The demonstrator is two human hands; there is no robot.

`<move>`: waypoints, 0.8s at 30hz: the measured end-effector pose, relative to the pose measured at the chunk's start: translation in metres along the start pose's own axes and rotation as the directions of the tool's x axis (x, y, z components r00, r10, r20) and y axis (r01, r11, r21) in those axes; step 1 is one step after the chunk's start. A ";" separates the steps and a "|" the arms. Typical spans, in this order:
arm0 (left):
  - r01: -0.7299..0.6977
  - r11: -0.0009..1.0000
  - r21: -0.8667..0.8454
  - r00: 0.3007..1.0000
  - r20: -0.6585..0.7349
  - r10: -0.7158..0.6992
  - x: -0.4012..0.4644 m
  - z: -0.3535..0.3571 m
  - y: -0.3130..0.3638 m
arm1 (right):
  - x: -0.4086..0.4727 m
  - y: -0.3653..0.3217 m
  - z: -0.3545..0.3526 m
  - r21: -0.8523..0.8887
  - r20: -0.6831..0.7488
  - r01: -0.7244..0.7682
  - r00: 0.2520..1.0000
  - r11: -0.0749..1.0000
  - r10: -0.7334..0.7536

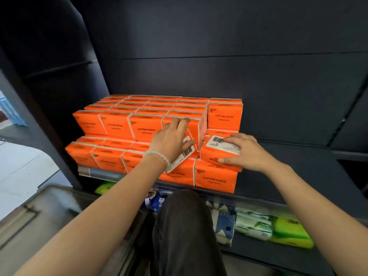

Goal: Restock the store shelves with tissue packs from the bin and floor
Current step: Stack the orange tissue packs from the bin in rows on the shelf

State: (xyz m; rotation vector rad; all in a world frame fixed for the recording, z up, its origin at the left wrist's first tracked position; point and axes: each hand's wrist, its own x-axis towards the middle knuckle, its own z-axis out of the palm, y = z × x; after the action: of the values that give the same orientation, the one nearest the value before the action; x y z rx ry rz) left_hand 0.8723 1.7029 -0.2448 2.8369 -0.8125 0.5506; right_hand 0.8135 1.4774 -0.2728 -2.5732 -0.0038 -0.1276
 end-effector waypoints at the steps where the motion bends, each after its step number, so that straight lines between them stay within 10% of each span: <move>1: 0.010 1.000 0.007 1.000 -0.020 -0.009 0.000 -0.001 0.000 | -0.001 0.001 0.001 -0.015 -0.016 -0.005 1.000 1.000 0.005; 24: 0.285 0.956 -0.066 0.958 0.041 -0.283 -0.031 -0.011 -0.022 | -0.023 0.017 -0.011 -0.083 -0.040 0.116 0.992 0.990 -0.120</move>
State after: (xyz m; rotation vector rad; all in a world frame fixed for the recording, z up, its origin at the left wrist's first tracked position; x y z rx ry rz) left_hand 0.8559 1.7390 -0.2477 2.8312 -0.4056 0.4272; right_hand 0.7904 1.4574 -0.2745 -2.6503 -0.1369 -0.2342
